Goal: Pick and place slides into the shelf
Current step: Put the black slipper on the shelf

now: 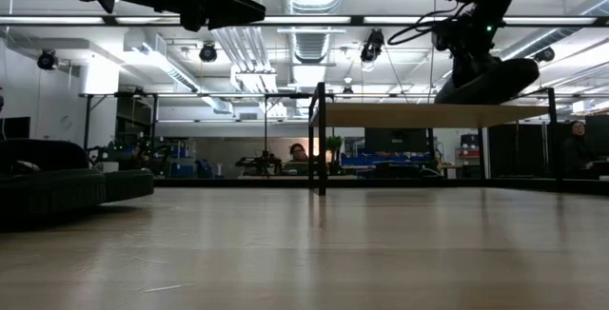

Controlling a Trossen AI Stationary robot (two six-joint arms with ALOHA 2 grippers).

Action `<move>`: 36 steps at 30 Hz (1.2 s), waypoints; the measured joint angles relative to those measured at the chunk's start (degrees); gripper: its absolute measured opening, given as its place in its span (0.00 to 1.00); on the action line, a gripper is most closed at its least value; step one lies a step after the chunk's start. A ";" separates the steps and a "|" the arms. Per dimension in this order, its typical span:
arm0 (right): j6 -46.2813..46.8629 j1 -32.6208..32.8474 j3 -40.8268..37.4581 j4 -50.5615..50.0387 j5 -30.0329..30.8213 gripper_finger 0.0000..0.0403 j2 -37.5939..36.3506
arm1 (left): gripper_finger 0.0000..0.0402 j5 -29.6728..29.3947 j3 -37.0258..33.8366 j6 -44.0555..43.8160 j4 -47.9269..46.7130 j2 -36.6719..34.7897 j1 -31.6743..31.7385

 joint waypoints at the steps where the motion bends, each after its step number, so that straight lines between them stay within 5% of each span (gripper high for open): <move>1: -0.30 -0.13 0.00 0.00 0.39 0.03 0.00 | 0.53 0.00 0.00 0.00 0.00 0.00 0.00; 24: 3.77 -2.78 -0.55 1.35 1.47 0.03 0.08 | 0.53 0.02 0.00 0.04 -0.02 0.00 -0.02; 36: 4.02 -2.79 -0.55 -1.18 2.39 0.17 0.08 | 0.53 0.02 0.00 0.03 -0.02 -0.02 -0.02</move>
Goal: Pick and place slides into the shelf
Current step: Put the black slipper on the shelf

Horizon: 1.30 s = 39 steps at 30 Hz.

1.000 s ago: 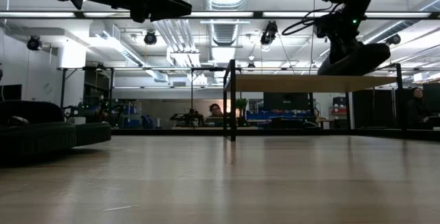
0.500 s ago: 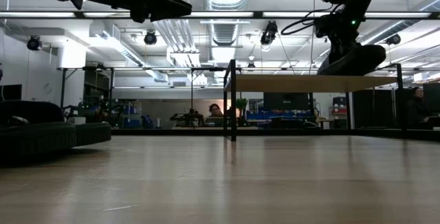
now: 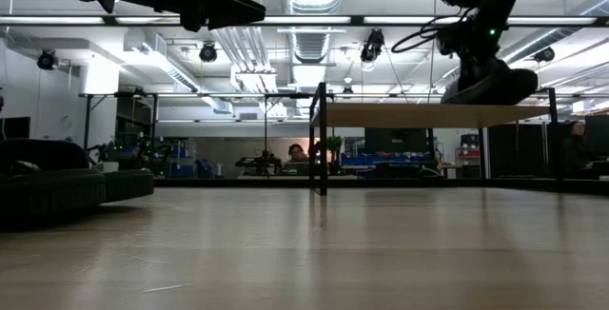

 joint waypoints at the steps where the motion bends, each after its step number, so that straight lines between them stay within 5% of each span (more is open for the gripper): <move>1: 0.38 0.01 0.00 -0.46 0.64 0.19 0.01 | 0.53 0.00 0.00 0.01 0.00 0.00 0.02; 23: 8.29 0.01 2.78 -7.64 2.10 0.47 -0.74 | 0.53 0.02 0.00 -0.21 -0.02 0.00 0.00; 39: 13.77 0.25 7.59 -13.56 0.82 0.47 -0.61 | 0.53 0.02 0.00 -0.25 -0.04 -0.02 0.00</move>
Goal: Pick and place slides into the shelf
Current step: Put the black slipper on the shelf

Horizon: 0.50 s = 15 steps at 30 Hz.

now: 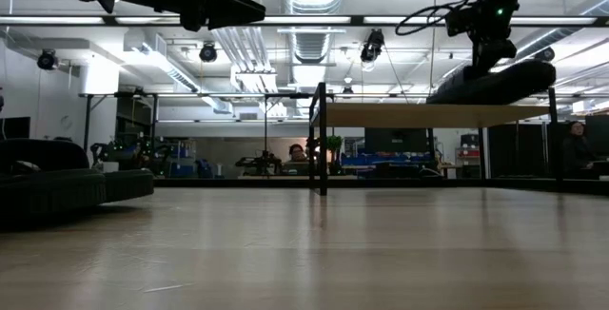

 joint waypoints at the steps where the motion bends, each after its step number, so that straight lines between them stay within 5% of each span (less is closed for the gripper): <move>1: 0.08 0.00 -0.31 0.04 0.56 0.47 0.26 | 0.53 0.00 0.00 0.00 0.00 0.00 0.00; 15: -0.21 0.06 -1.77 -0.78 -0.92 0.53 0.31 | 0.53 0.00 0.00 0.00 -0.04 0.00 0.00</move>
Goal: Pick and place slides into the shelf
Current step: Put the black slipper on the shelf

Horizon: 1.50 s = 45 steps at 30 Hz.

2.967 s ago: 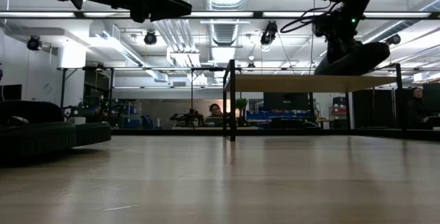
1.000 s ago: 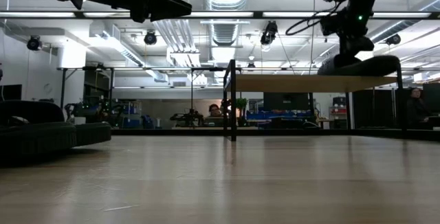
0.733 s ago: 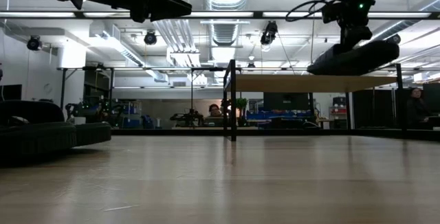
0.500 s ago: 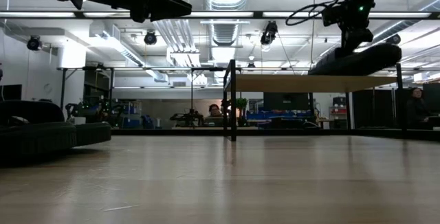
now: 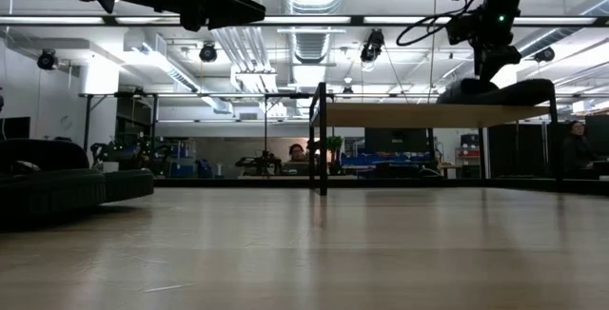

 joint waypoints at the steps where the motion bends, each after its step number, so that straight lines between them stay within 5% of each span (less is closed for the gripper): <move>1: -0.43 0.00 0.09 0.03 -0.32 0.54 -0.02 | 0.53 0.00 0.00 -0.01 0.00 0.00 0.00; 12: -3.97 0.00 -0.32 2.88 -9.32 0.52 -0.09 | 0.53 0.00 0.00 -0.01 -0.13 0.00 0.00; 20: -5.89 0.00 -1.88 5.31 -10.35 0.47 -0.07 | 0.53 -0.02 0.00 0.00 -0.44 0.07 0.00; 25: -5.81 0.00 -2.02 5.23 -10.21 0.36 -0.07 | 0.53 -0.02 0.00 0.00 -0.44 0.09 0.00; 32: -3.93 0.00 -2.04 5.73 -7.12 0.06 -0.07 | 0.53 -0.02 0.00 0.00 -0.42 0.11 0.00; 45: -4.24 -0.02 -2.14 9.93 -4.68 0.03 -0.07 | 0.53 -0.02 0.00 0.01 -0.42 0.15 0.00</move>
